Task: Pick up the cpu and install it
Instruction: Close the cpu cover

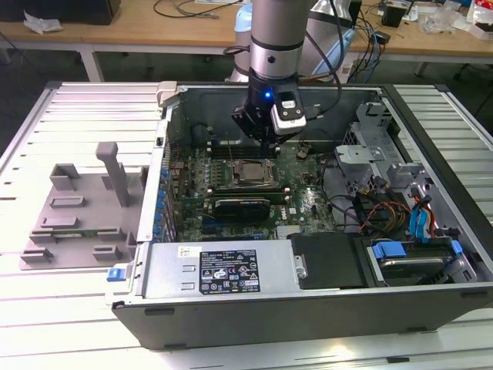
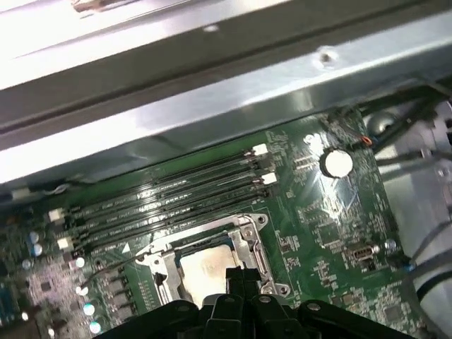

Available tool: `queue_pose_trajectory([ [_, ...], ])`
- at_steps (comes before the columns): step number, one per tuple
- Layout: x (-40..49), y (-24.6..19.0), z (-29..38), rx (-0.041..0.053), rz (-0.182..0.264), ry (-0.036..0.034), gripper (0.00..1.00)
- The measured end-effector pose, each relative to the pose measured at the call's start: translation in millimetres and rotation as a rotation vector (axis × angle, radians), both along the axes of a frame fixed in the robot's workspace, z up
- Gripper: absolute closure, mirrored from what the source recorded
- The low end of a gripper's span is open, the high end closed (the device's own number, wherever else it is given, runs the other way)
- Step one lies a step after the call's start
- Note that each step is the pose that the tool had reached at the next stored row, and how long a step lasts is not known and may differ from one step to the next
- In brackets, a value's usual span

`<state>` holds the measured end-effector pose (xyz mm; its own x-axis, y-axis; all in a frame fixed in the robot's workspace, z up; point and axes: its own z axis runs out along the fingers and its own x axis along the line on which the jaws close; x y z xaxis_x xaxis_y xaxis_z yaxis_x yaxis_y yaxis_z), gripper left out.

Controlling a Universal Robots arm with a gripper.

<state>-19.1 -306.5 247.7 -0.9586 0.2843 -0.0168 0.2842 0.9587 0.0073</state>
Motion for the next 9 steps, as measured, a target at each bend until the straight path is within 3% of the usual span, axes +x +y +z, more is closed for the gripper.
queue_pose_trajectory([
  [4,0.0,0.0,0.0,0.0000,0.070,0.0000,0.89],
  [9,0.0,0.0,0.0,-0.0001,0.231,0.0000,0.89],
])
